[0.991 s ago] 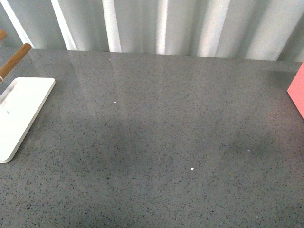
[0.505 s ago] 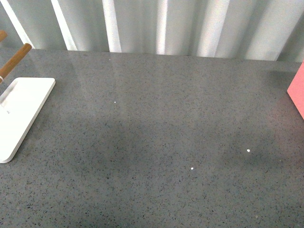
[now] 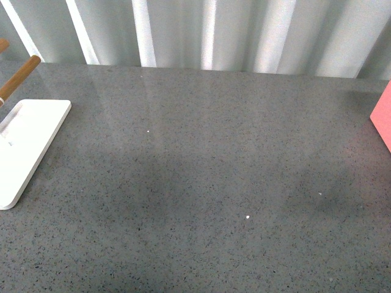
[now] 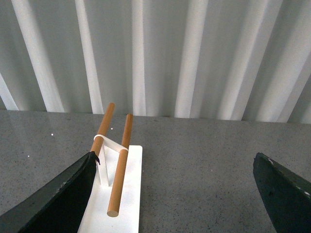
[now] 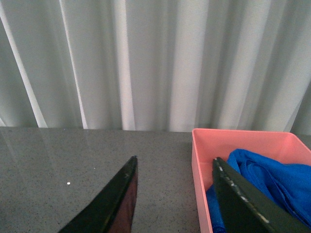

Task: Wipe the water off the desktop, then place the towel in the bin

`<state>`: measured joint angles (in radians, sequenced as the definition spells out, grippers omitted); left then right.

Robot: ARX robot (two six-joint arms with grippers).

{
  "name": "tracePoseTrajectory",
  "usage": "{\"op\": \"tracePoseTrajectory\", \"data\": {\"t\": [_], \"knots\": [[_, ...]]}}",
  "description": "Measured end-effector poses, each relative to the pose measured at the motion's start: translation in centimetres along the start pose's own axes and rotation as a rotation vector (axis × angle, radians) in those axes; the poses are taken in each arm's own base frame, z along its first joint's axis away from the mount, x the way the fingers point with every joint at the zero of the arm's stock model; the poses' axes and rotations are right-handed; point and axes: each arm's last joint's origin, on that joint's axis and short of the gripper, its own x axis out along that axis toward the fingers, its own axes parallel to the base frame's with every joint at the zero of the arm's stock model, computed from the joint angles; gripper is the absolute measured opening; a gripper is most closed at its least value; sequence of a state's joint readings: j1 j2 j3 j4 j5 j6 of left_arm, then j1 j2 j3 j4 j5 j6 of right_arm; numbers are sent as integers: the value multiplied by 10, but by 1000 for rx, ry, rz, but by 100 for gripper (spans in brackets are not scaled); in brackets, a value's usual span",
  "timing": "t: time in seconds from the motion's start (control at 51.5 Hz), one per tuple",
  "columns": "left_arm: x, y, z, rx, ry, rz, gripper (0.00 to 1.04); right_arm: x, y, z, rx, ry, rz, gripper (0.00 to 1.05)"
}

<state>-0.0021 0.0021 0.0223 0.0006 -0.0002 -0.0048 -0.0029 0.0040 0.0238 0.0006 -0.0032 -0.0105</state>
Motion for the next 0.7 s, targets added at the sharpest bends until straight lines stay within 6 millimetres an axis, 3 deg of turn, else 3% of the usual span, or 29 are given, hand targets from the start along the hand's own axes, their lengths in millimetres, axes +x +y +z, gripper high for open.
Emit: {"op": "tracePoseTrajectory", "data": {"t": [0.311, 0.699], "knots": [[0, 0, 0, 0, 0, 0, 98, 0, 0, 0, 0, 0, 0, 99], [0, 0, 0, 0, 0, 0, 98, 0, 0, 0, 1, 0, 0, 98]]}}
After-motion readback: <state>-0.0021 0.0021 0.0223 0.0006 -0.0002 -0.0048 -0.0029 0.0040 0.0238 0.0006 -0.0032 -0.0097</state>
